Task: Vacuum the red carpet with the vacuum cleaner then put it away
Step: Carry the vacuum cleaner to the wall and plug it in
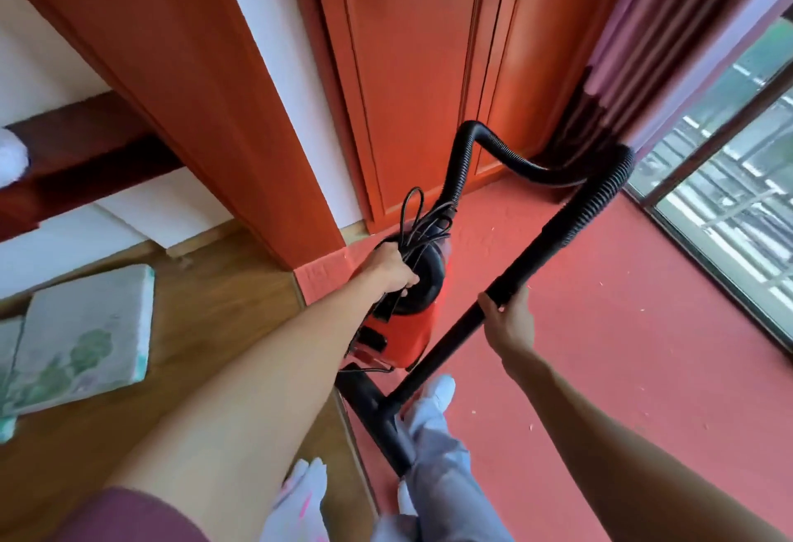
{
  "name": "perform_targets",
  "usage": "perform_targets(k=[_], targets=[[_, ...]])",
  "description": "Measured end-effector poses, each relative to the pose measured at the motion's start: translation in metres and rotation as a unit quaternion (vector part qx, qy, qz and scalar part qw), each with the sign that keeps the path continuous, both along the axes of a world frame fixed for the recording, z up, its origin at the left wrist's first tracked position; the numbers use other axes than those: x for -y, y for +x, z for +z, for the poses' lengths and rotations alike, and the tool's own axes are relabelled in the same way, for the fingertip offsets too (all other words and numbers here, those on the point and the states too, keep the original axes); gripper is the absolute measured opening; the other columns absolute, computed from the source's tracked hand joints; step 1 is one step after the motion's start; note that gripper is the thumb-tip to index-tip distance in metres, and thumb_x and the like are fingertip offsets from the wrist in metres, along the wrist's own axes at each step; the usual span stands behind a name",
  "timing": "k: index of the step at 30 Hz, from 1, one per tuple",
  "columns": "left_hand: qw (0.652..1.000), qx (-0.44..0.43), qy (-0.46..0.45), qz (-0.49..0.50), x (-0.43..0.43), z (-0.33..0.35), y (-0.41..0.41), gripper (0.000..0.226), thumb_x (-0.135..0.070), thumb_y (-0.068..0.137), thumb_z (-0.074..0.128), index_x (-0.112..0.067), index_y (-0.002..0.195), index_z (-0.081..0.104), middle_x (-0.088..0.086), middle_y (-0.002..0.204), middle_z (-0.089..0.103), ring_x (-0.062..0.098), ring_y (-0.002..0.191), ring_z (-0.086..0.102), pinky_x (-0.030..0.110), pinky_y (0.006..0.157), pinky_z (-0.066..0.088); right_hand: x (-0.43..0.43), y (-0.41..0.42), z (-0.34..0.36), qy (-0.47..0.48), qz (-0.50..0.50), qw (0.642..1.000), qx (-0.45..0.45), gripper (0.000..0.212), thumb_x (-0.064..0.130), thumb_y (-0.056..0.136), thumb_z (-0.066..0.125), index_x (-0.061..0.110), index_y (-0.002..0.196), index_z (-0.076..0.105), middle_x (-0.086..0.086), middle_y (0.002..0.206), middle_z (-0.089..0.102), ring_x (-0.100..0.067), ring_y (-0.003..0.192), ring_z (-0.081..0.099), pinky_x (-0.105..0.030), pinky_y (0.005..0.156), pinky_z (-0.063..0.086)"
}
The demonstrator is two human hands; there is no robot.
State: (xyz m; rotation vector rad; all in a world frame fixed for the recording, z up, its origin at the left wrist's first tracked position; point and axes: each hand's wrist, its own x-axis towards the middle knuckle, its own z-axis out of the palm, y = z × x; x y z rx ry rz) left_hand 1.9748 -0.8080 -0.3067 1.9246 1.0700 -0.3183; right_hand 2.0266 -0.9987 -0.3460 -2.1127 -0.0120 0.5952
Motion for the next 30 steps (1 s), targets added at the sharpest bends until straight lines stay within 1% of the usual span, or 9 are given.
perform_targets(k=[5,10,16,18,20,22,26,28,30], targets=[[0.998,-0.030,0.002,-0.050,-0.050,-0.031,0.074,0.031,-0.005,0.084,0.071,-0.008,0.113,0.061,0.013,0.091,0.075,0.023,0.059,0.065,0.034,0.071,0.059,-0.054,0.043,-0.040,-0.009,-0.077,0.995,-0.054,0.036,0.022,0.094,0.060,0.005,0.121,0.043,-0.020,0.111,0.064,-0.041,0.103,0.061,-0.038,0.078,0.042],[0.988,-0.067,0.043,-0.134,-0.085,-0.071,0.140,0.043,-0.013,0.084,0.072,-0.013,0.125,0.059,0.012,0.115,0.071,0.034,0.102,0.070,0.042,0.091,0.056,-0.091,0.078,-0.079,-0.021,-0.188,0.974,-0.122,0.038,0.027,0.094,0.060,0.007,0.120,0.042,-0.020,0.113,0.063,-0.041,0.104,0.060,-0.044,0.087,0.048],[0.956,-0.100,0.079,-0.264,-0.120,-0.135,0.211,0.048,-0.014,0.090,0.069,-0.015,0.136,0.054,0.012,0.132,0.063,0.032,0.121,0.059,0.035,0.099,0.047,-0.137,0.105,-0.138,0.011,-0.326,0.927,-0.187,0.046,0.030,0.092,0.063,0.009,0.128,0.044,-0.016,0.117,0.064,-0.038,0.108,0.061,-0.043,0.095,0.047],[0.944,-0.104,0.073,-0.305,-0.131,-0.169,0.232,0.056,-0.011,0.092,0.066,-0.011,0.145,0.045,0.015,0.141,0.056,0.033,0.129,0.053,0.037,0.105,0.043,-0.152,0.112,-0.182,0.035,-0.371,0.904,-0.208,0.055,0.042,0.082,0.066,0.012,0.124,0.046,-0.016,0.115,0.066,-0.039,0.104,0.065,-0.049,0.096,0.050],[0.927,-0.114,0.070,-0.351,-0.140,-0.211,0.251,0.062,-0.011,0.094,0.064,-0.010,0.149,0.038,0.018,0.144,0.052,0.035,0.132,0.050,0.042,0.107,0.042,-0.161,0.115,-0.251,0.052,-0.423,0.872,-0.239,0.065,0.050,0.069,0.065,0.014,0.121,0.048,-0.014,0.109,0.067,-0.042,0.103,0.066,-0.055,0.094,0.051],[0.907,-0.126,0.076,-0.394,-0.149,-0.258,0.267,0.064,-0.011,0.095,0.060,-0.012,0.152,0.033,0.020,0.144,0.052,0.037,0.131,0.050,0.043,0.105,0.044,-0.177,0.120,-0.298,0.085,-0.476,0.837,-0.257,0.060,0.042,0.073,0.070,0.009,0.120,0.052,-0.009,0.096,0.065,-0.038,0.094,0.069,-0.055,0.090,0.054],[0.863,-0.134,0.093,-0.477,-0.159,-0.359,0.286,0.055,-0.011,0.098,0.055,-0.012,0.150,0.036,0.022,0.138,0.055,0.040,0.126,0.054,0.044,0.100,0.045,-0.214,0.133,-0.362,0.134,-0.561,0.769,-0.278,0.020,0.016,0.092,0.066,-0.001,0.097,0.057,-0.012,0.084,0.062,-0.036,0.081,0.069,-0.037,0.065,0.061],[0.843,-0.136,0.097,-0.511,-0.162,-0.408,0.288,0.053,-0.011,0.099,0.054,-0.011,0.149,0.038,0.022,0.133,0.058,0.039,0.123,0.056,0.042,0.096,0.045,-0.229,0.138,-0.402,0.152,-0.591,0.736,-0.294,0.021,0.014,0.094,0.064,0.005,0.080,0.052,-0.010,0.077,0.060,-0.037,0.082,0.066,-0.030,0.057,0.058],[0.827,-0.137,0.090,-0.537,-0.165,-0.451,0.287,0.048,-0.008,0.099,0.052,-0.011,0.145,0.042,0.019,0.127,0.063,0.036,0.118,0.059,0.041,0.090,0.047,-0.240,0.143,-0.436,0.171,-0.622,0.702,-0.301,0.023,0.014,0.095,0.063,0.007,0.080,0.048,-0.011,0.082,0.060,-0.037,0.083,0.065,-0.026,0.050,0.057]])
